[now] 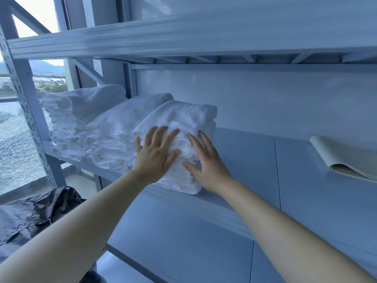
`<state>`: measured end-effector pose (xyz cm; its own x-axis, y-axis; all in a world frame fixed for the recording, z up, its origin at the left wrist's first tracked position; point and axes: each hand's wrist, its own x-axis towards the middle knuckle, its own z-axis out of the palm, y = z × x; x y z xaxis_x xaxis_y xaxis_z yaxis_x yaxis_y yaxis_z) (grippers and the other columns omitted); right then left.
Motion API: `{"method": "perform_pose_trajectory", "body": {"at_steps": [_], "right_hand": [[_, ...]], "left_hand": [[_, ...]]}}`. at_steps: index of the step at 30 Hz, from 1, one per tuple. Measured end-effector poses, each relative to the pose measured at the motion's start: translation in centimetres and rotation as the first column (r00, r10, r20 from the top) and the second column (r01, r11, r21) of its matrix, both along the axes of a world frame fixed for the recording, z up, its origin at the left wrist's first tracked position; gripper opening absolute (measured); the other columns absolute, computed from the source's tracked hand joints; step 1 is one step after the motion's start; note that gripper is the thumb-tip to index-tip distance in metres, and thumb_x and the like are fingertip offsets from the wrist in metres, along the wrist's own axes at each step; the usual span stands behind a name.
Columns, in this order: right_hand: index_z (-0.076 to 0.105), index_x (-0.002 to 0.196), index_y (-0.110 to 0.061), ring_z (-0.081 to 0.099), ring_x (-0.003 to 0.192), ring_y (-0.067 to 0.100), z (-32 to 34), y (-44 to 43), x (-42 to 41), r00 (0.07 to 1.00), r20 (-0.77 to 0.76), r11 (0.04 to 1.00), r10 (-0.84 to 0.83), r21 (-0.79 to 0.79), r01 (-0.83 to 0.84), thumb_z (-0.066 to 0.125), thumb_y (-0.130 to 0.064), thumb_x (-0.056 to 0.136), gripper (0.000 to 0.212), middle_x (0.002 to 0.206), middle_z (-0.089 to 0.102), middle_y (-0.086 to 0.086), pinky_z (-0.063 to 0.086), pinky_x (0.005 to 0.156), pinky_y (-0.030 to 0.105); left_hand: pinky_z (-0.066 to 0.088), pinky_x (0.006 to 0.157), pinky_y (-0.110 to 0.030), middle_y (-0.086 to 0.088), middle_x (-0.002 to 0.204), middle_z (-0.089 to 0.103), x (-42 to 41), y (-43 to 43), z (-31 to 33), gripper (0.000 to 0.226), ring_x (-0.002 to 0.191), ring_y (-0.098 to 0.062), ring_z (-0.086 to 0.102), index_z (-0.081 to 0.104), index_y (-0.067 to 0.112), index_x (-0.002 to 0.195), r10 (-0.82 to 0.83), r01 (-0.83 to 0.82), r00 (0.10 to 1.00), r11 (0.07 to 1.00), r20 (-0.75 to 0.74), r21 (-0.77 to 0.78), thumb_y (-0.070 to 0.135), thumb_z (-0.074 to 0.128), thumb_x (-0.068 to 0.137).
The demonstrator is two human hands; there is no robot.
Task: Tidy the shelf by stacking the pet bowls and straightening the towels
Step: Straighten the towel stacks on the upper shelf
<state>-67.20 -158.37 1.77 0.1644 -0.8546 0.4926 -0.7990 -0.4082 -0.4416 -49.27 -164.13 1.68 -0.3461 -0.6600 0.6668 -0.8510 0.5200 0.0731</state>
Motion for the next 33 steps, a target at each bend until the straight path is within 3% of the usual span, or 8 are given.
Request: {"method": "perform_pose_trajectory", "body": {"at_steps": [5, 10, 14, 21, 29, 33], "right_hand": [[0.008, 0.142, -0.044, 0.005, 0.141, 0.021, 0.4, 2.3, 0.5, 0.998, -0.008, 0.979, -0.065, -0.195, 0.062, 0.059, -0.046, 0.083, 0.078, 0.151, 0.000, -0.008, 0.034, 0.106, 0.045], [0.036, 0.139, -0.014, 0.022, 0.138, 0.027, 1.2, 3.5, 2.5, 0.994, -0.100, 0.943, -0.044, -0.332, 0.008, 0.062, -0.029, 0.083, 0.063, 0.148, 0.027, 0.011, 0.030, 0.109, 0.047], [0.047, 0.130, -0.006, 0.031, 0.136, 0.027, 1.5, 3.4, 5.5, 0.987, -0.161, 0.934, 0.001, -0.352, -0.058, 0.062, -0.021, 0.083, 0.052, 0.143, 0.037, 0.012, 0.029, 0.109, 0.047], [0.046, 0.132, -0.008, 0.025, 0.139, 0.025, 1.7, 1.0, 10.4, 0.973, -0.231, 0.935, 0.020, -0.340, -0.100, 0.060, -0.019, 0.083, 0.052, 0.147, 0.035, 0.010, 0.023, 0.114, 0.037], [0.035, 0.139, -0.009, 0.018, 0.141, 0.023, 1.7, -3.8, 17.3, 0.935, -0.353, 0.953, 0.016, -0.279, -0.121, 0.056, -0.020, 0.087, 0.057, 0.151, 0.026, 0.009, 0.020, 0.113, 0.032], [0.032, 0.141, -0.009, 0.018, 0.141, 0.023, 2.0, -6.9, 20.9, 0.934, -0.356, 0.963, 0.016, -0.246, -0.110, 0.054, -0.020, 0.089, 0.057, 0.152, 0.024, 0.009, 0.022, 0.112, 0.032]], "left_hand": [[0.006, 0.106, -0.065, 0.003, 0.157, -0.004, 2.0, 2.3, -1.0, 0.061, 0.144, -0.026, -0.003, -0.001, 0.045, 0.144, -0.036, 0.036, 0.999, 0.999, 0.037, -0.023, 0.062, 0.019, 0.089], [0.023, 0.106, -0.065, 0.000, 0.154, 0.010, 5.1, 3.6, -1.1, 0.064, 0.142, -0.027, 0.012, 0.009, 0.035, 0.146, 0.013, -0.015, 0.998, 1.000, 0.066, 0.024, 0.053, 0.035, 0.090], [0.037, 0.101, -0.051, -0.004, 0.150, 0.022, 6.7, 3.5, 0.0, 0.061, 0.133, -0.030, 0.030, 0.024, 0.027, 0.143, 0.013, -0.013, 1.000, 1.000, 0.014, 0.007, 0.039, 0.050, 0.089], [0.043, 0.093, -0.046, -0.003, 0.147, 0.029, 10.7, 1.6, 0.6, 0.061, 0.130, -0.028, 0.034, 0.031, 0.024, 0.140, 0.003, -0.003, 1.000, 1.000, 0.011, -0.014, 0.034, 0.057, 0.086], [0.038, 0.102, -0.044, -0.004, 0.144, 0.034, 17.4, -3.2, 1.9, 0.066, 0.131, -0.025, 0.035, 0.031, 0.023, 0.139, -0.013, 0.019, 0.992, 0.999, 0.124, -0.049, 0.029, 0.064, 0.082], [0.036, 0.103, -0.052, -0.001, 0.143, 0.035, 21.2, -5.9, 2.5, 0.065, 0.130, -0.025, 0.037, 0.035, 0.026, 0.138, 0.030, -0.022, 0.989, 0.998, 0.148, -0.060, 0.032, 0.065, 0.081]]}}
